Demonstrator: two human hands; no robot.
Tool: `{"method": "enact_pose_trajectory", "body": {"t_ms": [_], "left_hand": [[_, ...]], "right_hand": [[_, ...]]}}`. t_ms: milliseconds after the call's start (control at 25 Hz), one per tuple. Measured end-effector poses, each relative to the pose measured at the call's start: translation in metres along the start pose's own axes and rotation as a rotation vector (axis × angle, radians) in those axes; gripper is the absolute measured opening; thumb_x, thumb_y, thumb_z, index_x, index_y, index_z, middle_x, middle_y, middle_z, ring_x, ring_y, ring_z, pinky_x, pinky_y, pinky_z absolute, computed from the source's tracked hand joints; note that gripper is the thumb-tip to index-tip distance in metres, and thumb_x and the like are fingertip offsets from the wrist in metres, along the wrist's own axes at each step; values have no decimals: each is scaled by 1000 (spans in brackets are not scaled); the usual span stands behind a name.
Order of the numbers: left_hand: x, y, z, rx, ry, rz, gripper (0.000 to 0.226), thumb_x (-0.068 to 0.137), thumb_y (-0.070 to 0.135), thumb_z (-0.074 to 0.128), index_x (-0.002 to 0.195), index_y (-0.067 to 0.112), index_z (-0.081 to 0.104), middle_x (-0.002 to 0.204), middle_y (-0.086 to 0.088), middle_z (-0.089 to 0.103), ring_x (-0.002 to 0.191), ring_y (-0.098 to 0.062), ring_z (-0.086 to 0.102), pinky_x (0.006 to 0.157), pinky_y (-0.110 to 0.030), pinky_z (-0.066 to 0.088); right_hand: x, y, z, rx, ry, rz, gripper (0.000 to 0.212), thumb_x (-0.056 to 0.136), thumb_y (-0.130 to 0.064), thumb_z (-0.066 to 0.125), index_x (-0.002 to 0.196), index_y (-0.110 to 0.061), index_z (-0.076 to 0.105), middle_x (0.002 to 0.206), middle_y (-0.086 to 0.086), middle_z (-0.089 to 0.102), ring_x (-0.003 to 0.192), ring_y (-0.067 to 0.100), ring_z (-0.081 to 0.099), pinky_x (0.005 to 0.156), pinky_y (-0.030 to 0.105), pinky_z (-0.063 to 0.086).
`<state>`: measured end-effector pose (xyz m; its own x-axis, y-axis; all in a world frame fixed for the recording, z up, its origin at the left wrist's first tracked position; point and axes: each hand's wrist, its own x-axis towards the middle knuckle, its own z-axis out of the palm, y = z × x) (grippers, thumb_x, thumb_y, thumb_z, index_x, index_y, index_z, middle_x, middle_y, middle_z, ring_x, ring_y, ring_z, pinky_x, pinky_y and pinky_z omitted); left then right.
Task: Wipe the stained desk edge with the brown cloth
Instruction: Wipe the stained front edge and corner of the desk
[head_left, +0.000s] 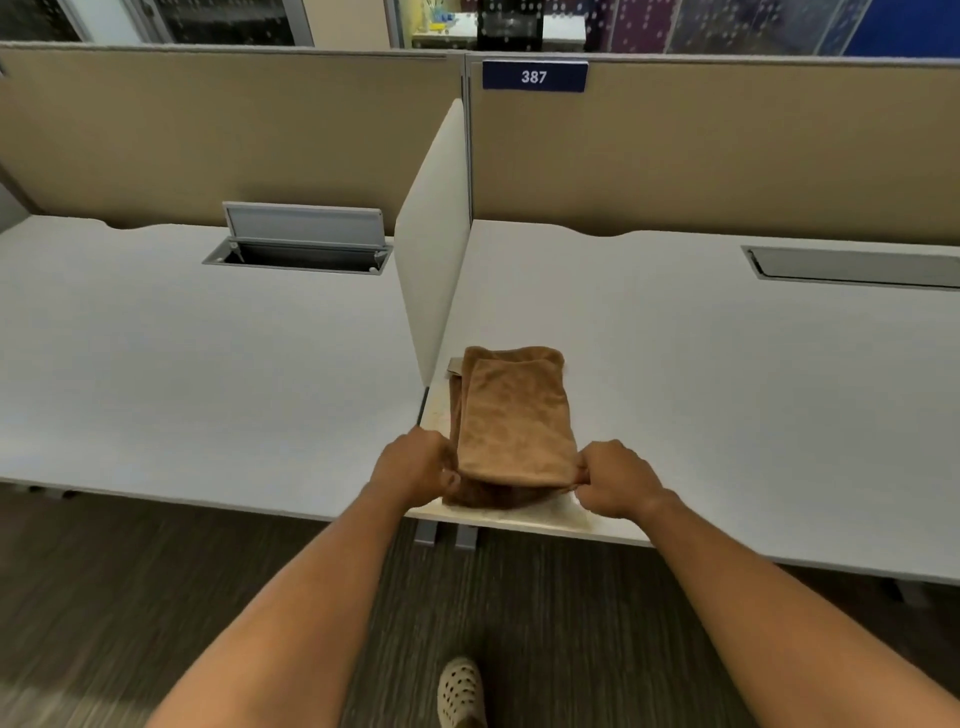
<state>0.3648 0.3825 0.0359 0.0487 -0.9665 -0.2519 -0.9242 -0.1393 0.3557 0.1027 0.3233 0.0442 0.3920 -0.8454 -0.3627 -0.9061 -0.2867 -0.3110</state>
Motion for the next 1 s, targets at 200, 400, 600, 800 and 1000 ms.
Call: {"method": "enact_pose_trajectory", "body": {"t_ms": [200, 400, 600, 800, 1000], "left_hand": [[-1, -38, 16, 49, 33, -49, 47, 87, 43, 63, 127, 19, 63, 127, -1, 66, 112, -20, 62, 94, -37, 53], [14, -99, 36, 87, 111, -196, 60, 99, 38, 46, 152, 17, 28, 157, -11, 34, 140, -30, 38, 110, -43, 37], [41, -167, 71, 80, 97, -250, 66, 103, 43, 30, 158, 16, 7, 166, -13, 8, 152, -30, 13, 121, -42, 19], [51, -211, 101, 115, 96, -217, 76, 96, 60, 10, 154, 16, -12, 164, -8, -16, 151, -22, -16, 123, -40, -5], [52, -215, 109, 118, 171, -195, 80, 94, 62, 15, 158, 16, 0, 165, -8, -6, 153, -23, -8, 124, -43, 2]], "right_hand": [[4, -8, 18, -32, -31, 75, 19, 78, -38, 59, 74, -20, 53, 77, 1, 61, 68, 19, 59, 57, 29, 44], [49, -35, 38, 218, 150, 100, 43, 88, -57, 58, 115, -23, 58, 124, 8, 61, 104, 24, 62, 92, 38, 53], [111, -67, 77, -21, 211, 51, 96, 84, -77, 41, 156, -32, -3, 167, 5, -6, 154, 31, 0, 122, 49, 4], [168, -75, 90, -58, 261, 109, 92, 85, -79, 28, 156, -33, -10, 166, 8, -13, 153, 32, -7, 124, 49, -1], [190, -76, 89, -1, 364, 155, 64, 97, -57, 29, 155, -33, 22, 163, 10, 21, 148, 33, 23, 122, 49, 17]]}}
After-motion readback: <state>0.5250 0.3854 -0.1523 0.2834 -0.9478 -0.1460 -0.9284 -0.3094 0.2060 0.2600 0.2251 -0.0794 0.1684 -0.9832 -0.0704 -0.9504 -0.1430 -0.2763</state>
